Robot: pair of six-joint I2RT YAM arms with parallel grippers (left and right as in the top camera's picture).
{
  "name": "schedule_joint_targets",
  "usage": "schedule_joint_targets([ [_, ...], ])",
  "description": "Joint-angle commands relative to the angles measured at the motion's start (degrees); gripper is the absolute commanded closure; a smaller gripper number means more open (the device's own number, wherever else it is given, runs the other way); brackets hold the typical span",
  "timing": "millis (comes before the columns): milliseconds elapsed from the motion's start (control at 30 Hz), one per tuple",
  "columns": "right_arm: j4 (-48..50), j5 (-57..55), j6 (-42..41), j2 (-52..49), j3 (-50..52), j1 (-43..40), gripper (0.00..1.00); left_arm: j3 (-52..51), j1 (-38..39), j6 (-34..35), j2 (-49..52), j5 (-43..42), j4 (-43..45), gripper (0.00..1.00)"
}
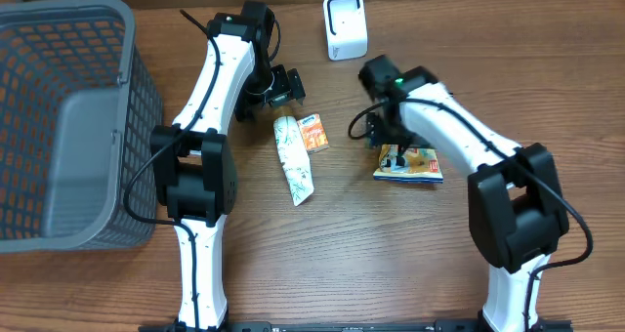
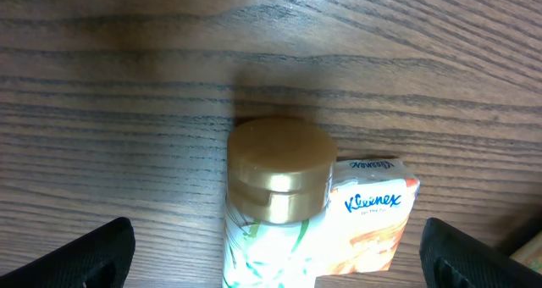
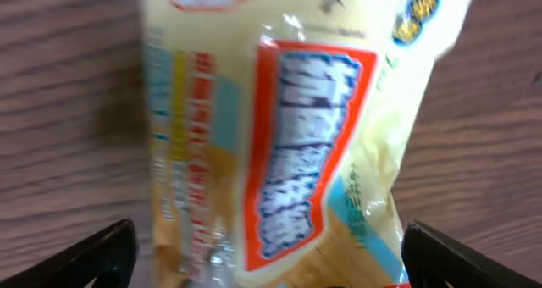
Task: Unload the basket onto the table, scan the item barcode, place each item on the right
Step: 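Lift the snack bag and hold it up to the scanner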
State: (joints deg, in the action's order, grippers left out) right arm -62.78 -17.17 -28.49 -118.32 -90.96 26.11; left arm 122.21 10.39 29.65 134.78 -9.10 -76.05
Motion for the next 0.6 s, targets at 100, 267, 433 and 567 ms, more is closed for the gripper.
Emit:
schedule_joint_targets([
  [100, 5.7, -5.4, -0.7, 0.2, 1.0, -1.7, 0.00, -0.2, -0.2, 0.1, -1.0, 0.7, 0.0, 0.00],
  [267, 5.9, 1.0, -0.7, -2.3, 1.0, -2.5, 0.07, -0.2, -0.2, 0.1, -1.0, 0.7, 0.0, 0.00],
  [433, 5.2, 1.0, -0.7, -5.2, 1.0, -2.5, 0.18, -0.2, -0.2, 0.1, -1.0, 0.7, 0.0, 0.00],
  [567, 4.9, 1.0, -0.7, -5.9, 1.0, -2.6, 0.45, -0.2, -0.2, 0.1, -1.0, 0.7, 0.0, 0.00],
])
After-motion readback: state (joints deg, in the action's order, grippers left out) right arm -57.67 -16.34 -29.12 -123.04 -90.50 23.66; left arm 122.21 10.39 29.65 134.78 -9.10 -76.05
